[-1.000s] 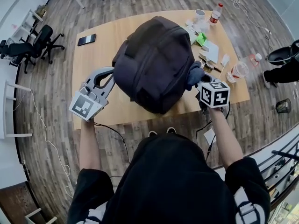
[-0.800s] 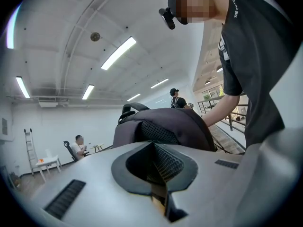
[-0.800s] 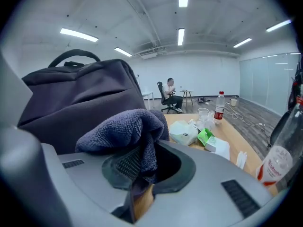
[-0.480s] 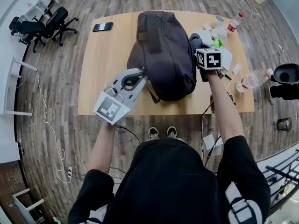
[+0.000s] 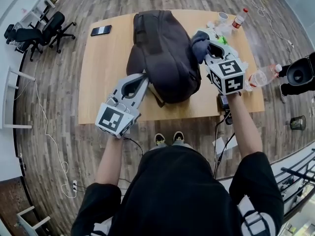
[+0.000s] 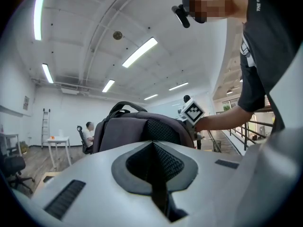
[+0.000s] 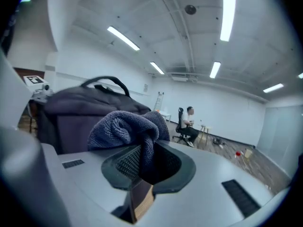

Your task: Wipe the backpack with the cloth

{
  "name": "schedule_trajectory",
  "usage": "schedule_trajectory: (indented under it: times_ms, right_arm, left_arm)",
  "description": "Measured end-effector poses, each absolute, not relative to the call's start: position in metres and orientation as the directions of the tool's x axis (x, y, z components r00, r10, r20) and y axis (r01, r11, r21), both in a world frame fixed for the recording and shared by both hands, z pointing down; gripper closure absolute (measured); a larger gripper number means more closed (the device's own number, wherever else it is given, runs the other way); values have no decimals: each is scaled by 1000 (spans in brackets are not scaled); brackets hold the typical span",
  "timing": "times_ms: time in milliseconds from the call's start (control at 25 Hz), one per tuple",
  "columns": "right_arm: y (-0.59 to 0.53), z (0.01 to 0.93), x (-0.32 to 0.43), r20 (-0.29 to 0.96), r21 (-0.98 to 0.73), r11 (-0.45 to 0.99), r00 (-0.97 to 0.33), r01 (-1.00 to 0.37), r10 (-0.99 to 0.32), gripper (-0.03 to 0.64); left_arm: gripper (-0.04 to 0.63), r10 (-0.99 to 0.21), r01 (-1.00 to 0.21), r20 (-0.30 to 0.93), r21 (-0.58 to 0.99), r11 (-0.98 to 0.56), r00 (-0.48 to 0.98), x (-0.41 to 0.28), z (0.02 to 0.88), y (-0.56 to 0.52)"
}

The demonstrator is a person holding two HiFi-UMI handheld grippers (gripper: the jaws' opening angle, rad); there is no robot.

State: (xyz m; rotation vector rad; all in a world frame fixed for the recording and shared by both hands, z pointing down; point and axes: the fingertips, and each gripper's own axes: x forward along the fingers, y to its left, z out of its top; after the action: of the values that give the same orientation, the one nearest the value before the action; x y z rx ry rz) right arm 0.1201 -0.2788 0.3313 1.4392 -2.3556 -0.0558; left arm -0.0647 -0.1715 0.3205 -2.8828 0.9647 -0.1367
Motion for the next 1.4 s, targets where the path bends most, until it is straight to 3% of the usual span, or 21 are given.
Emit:
schedule_trajectory:
  times_ms: [200,360,560,1080,1400]
  right_arm:
    - [-213,253,36,234,451,602,-564,-658,-792,557]
    - [-197,239,-4,259,699,527,-516,-483,-816,557]
    - [-180,249,-37,243,814,445,-477,-373,-845,557]
    - [-137,277,-18,178,627,450,-445,-636,-878,557]
    - [-112,303,-11,189,576,439,-411,-689,-892,557]
  left_arm:
    - [580,-707,-706,121,-61,-706,697,-68,321,-176]
    - [580,-773,-781,193,-51,-622,604,-71,322,-177]
    - [580,-808,-821,190,-15,-570,557,-77,325,-169]
    - [580,-810,-827,185,32,-561,557,-82,337,-146]
    - [580,-801,-819,180,53,-571,571,-79,342,-138]
